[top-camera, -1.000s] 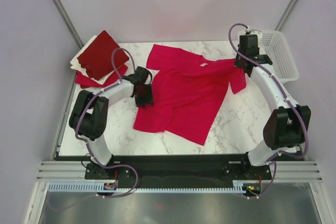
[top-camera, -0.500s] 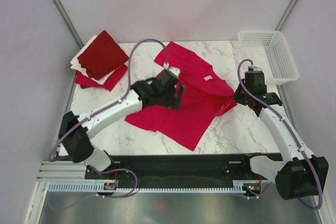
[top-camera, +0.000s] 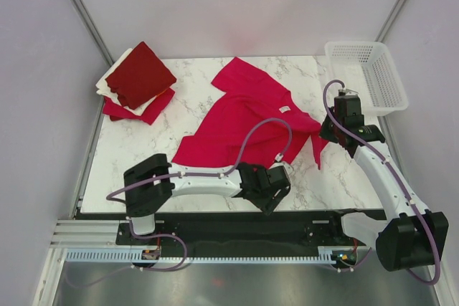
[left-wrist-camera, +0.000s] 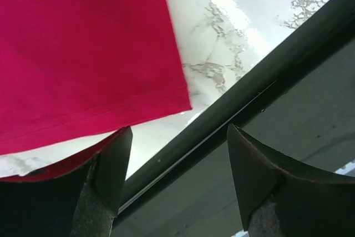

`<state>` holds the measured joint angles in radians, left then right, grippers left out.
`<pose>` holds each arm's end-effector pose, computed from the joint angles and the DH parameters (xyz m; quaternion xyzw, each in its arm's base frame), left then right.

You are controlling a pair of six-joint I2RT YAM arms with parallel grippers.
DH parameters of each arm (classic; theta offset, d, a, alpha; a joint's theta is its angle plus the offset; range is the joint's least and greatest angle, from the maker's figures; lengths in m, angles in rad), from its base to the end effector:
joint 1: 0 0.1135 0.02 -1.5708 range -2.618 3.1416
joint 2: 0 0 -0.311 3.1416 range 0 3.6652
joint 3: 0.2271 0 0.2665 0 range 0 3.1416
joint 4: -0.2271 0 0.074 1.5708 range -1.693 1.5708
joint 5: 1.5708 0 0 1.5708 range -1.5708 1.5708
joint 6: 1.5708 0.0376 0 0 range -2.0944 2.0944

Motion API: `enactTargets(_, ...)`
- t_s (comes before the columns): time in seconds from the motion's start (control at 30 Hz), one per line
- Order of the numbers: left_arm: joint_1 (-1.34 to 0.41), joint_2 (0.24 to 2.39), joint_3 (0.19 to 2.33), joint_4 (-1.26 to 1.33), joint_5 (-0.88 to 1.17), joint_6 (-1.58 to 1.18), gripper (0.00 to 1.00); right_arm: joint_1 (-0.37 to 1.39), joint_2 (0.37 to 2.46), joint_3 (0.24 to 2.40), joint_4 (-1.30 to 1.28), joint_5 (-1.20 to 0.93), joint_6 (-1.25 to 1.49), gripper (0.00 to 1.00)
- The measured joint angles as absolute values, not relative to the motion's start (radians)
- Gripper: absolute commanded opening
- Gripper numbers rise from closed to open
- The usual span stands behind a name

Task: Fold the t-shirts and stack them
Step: Flatten the tshirt out

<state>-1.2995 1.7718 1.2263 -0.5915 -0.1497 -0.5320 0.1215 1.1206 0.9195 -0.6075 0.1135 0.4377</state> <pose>0.1077 -0.3665 0.2339 0.3497 0.9090 -0.1257 0.1886 0.2268 0.0234 0.3199 0.1668 0.9119 0.0519 0.3715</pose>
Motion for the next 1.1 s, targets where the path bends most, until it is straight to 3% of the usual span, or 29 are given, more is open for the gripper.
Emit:
enactTargets(0.17,-1.331,1.851,1.250,-0.575,-0.152,-0.554,0.72,0.121,1.123,0.920,-0.608,0.126,0.425,0.02)
enactTargets(0.33,-1.330,1.864,1.249,-0.567,-0.189,-0.570,0.60,0.121,1.125,0.920,-0.607,0.130,0.421,0.02)
enactTargets(0.43,-1.331,1.896,1.249,-0.561,-0.221,-0.577,0.32,0.121,1.131,0.920,-0.607,0.129,0.421,0.01)
enactTargets(0.47,-1.331,1.904,1.256,-0.565,-0.237,-0.577,0.19,0.121,1.132,0.920,-0.607,0.129,0.421,0.01)
enactTargets(0.6,-1.331,1.921,1.271,-0.550,-0.269,-0.575,0.02,0.121,1.134,0.920,-0.607,0.129,0.421,0.01)
enactTargets(0.87,-1.333,1.848,1.214,-0.557,-0.295,-0.575,0.02,0.121,1.134,0.924,-0.614,0.097,0.423,0.00)
enactTargets(1.0,-1.332,1.598,1.205,-0.735,-0.373,-0.576,0.02,0.120,1.126,1.004,-0.667,0.028,0.438,0.00)
enactTargets(1.1,-1.332,1.354,1.347,-0.889,-0.458,-0.576,0.02,0.120,1.089,1.125,-0.703,-0.015,0.460,0.00)
